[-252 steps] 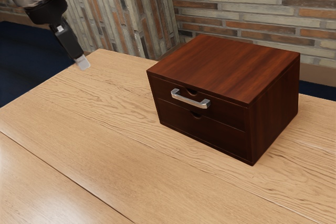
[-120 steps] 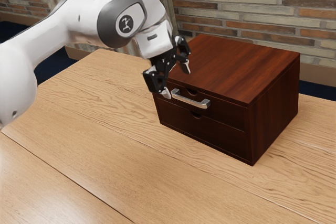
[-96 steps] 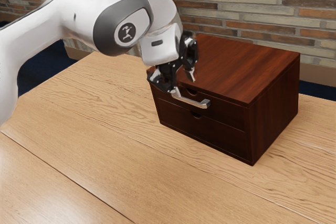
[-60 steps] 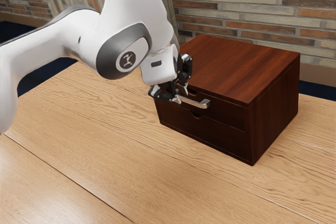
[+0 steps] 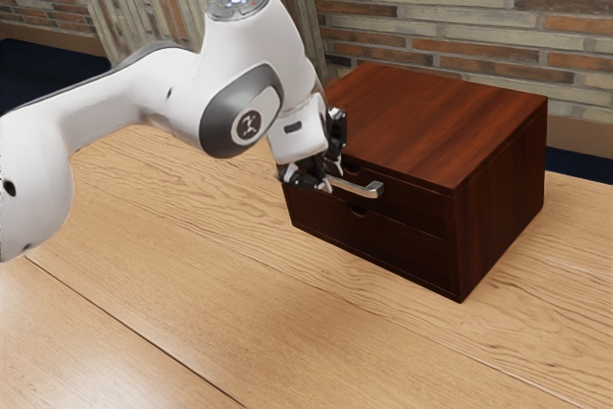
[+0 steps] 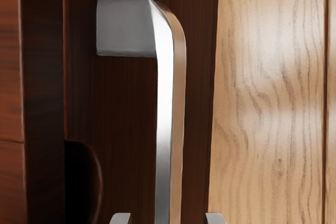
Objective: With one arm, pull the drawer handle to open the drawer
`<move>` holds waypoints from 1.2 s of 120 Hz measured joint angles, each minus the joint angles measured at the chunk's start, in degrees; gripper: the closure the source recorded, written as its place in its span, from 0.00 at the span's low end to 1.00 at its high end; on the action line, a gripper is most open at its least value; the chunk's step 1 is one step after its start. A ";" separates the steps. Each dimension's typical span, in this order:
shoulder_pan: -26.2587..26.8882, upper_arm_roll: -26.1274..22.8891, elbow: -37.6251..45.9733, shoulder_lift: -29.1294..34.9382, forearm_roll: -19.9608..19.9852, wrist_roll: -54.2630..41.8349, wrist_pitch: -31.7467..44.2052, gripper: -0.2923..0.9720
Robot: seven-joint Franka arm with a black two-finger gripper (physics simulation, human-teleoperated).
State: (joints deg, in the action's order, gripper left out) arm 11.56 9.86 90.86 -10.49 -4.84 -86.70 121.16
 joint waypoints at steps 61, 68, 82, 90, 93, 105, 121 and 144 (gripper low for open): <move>1.10 0.24 18.80 15.61 7.12 0.40 1.48 0.83; 1.28 0.37 21.86 18.25 7.06 0.42 1.55 0.82; 1.59 0.44 27.29 23.30 6.81 0.43 1.53 0.81; 1.62 0.44 30.25 26.07 6.72 0.43 1.58 0.83; 1.63 0.44 31.36 27.09 6.68 0.43 1.61 0.84; 1.00 0.54 35.90 32.00 6.49 0.41 1.59 0.82; -0.73 0.53 40.05 37.05 6.33 0.17 1.53 0.79; -1.76 0.52 41.66 39.15 5.81 -0.14 1.73 0.71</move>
State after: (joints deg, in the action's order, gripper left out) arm 9.81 10.39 132.53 28.66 0.97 -86.84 122.89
